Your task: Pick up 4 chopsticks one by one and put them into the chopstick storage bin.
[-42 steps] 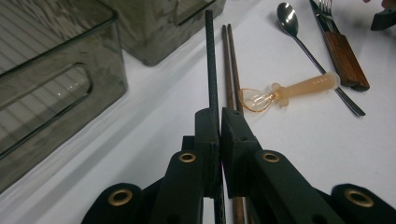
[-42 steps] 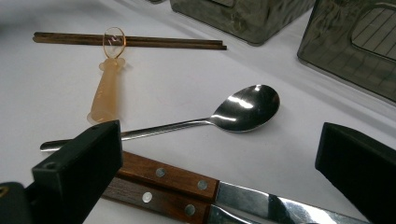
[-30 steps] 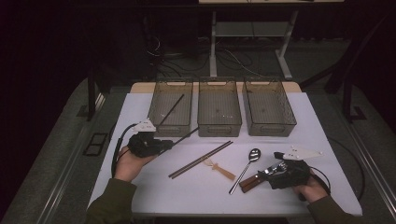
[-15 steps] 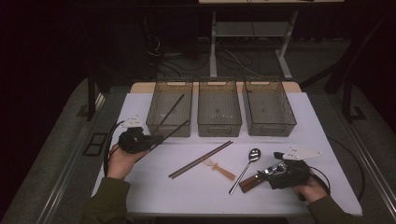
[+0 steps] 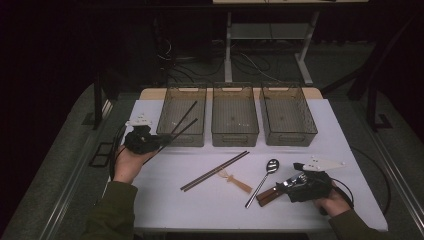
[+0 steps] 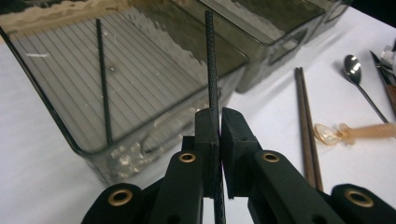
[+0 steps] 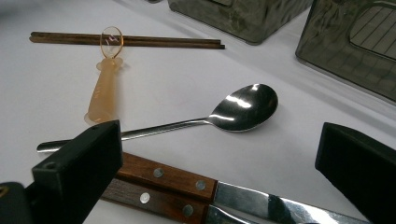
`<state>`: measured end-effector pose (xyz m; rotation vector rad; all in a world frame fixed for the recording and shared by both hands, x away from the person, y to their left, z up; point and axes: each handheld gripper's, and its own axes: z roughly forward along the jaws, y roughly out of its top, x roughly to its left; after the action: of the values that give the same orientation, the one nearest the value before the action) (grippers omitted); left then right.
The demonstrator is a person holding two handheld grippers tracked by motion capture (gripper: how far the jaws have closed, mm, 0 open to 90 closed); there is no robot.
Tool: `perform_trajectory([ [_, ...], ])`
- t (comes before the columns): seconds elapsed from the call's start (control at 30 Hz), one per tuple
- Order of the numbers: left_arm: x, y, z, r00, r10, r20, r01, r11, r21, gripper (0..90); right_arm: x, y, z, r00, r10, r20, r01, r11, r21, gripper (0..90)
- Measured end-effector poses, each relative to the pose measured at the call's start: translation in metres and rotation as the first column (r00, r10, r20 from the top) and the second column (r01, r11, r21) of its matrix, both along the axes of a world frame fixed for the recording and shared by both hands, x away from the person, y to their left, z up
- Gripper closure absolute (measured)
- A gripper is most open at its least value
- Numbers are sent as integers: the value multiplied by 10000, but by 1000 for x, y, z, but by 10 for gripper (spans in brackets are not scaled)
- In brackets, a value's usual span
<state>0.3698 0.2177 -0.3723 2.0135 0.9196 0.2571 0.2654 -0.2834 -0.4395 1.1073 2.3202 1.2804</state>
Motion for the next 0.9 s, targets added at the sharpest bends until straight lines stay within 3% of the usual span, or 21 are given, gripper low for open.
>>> perform_trajectory([
  [0.33, 32, -7, 21, 9991, 427, 69, -428, 9990, 134, 854, 0, 0, 0, 10000, -48, -18, 48, 10000, 58, 8],
  [0.9, 87, -33, 33, 9949, 1001, -109, -997, 9943, 372, 854, 0, -1, 1, 10000, -75, 20, 75, 9999, 133, 8],
])
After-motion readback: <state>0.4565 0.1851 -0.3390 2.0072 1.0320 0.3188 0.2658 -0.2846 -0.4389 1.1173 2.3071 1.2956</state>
